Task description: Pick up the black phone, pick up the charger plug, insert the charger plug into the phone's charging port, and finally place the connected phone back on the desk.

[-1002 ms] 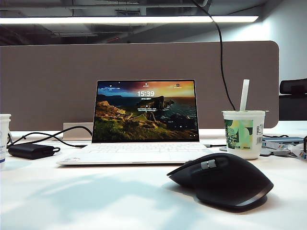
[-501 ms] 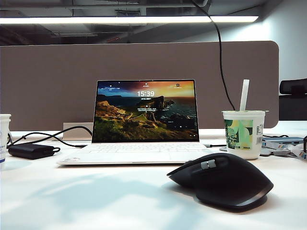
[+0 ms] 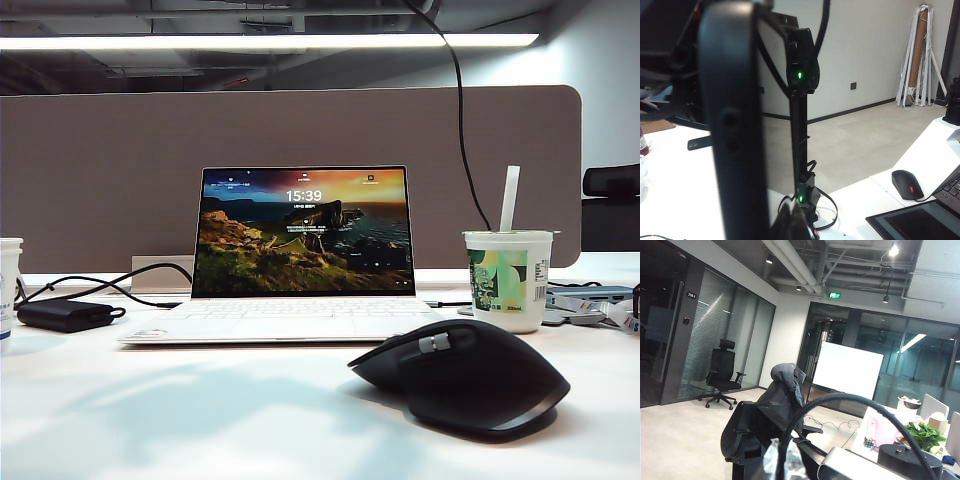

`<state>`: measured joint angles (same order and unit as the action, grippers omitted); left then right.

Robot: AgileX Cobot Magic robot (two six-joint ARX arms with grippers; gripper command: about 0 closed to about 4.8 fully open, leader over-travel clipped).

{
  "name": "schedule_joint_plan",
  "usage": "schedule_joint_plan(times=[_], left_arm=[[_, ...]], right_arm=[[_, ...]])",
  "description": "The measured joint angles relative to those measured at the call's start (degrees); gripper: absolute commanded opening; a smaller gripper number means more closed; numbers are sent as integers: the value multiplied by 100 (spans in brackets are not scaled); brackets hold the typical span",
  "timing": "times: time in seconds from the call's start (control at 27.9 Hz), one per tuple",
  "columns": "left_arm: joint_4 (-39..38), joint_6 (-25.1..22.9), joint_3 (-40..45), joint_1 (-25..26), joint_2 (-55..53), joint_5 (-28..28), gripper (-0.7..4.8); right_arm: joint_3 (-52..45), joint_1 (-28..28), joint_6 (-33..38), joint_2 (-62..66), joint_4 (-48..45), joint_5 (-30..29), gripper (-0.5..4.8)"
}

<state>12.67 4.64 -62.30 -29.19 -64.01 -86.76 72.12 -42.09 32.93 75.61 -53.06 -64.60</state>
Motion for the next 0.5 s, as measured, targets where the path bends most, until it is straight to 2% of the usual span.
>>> schedule_joint_plan(times=[0.5], left_arm=[[37, 11, 0, 4, 0, 22, -6]], right_arm=[[-4, 7, -140, -44, -4, -37, -6]])
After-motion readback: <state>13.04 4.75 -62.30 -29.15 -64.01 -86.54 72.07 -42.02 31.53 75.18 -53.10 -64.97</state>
